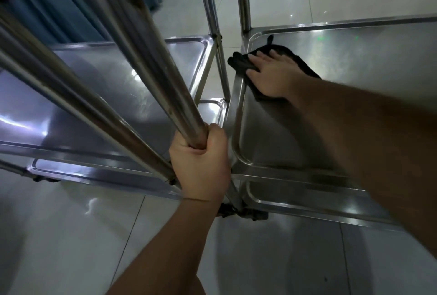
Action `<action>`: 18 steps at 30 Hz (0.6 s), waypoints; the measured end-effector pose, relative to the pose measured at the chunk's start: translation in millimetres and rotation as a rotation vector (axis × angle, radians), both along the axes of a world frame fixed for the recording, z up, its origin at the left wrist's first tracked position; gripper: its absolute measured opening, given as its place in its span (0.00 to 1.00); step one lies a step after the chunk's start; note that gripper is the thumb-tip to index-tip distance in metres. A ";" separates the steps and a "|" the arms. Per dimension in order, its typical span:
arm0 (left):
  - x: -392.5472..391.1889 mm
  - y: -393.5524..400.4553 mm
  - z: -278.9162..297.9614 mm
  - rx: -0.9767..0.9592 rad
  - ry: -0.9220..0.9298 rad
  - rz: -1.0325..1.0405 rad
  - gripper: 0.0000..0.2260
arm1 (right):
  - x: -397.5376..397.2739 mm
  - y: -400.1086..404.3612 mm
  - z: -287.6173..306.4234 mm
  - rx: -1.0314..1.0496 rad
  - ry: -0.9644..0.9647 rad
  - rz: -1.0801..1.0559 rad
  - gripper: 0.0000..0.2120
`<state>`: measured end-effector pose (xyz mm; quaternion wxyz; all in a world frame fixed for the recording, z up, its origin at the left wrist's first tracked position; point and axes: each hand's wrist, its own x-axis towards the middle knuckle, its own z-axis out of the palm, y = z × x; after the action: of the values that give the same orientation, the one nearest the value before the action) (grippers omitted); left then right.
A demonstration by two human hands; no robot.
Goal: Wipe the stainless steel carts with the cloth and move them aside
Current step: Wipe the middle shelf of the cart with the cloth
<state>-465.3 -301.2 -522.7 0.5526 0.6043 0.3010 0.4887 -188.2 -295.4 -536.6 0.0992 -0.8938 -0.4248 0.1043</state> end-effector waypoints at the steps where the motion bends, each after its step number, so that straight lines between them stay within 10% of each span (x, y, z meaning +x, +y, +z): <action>1: 0.2 -0.4 -0.4 0.004 0.002 0.000 0.18 | -2.8 9.9 -1.2 0.008 0.017 -0.033 0.33; 18: 1.8 7.3 1.0 -0.027 0.076 0.038 0.14 | -156.8 -114.3 -6.4 0.072 0.126 0.306 0.33</action>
<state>-463.4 -293.9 -521.6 0.5393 0.6092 0.3399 0.4718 -345.0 -409.7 -543.0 0.1408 -0.8062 -0.5523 0.1589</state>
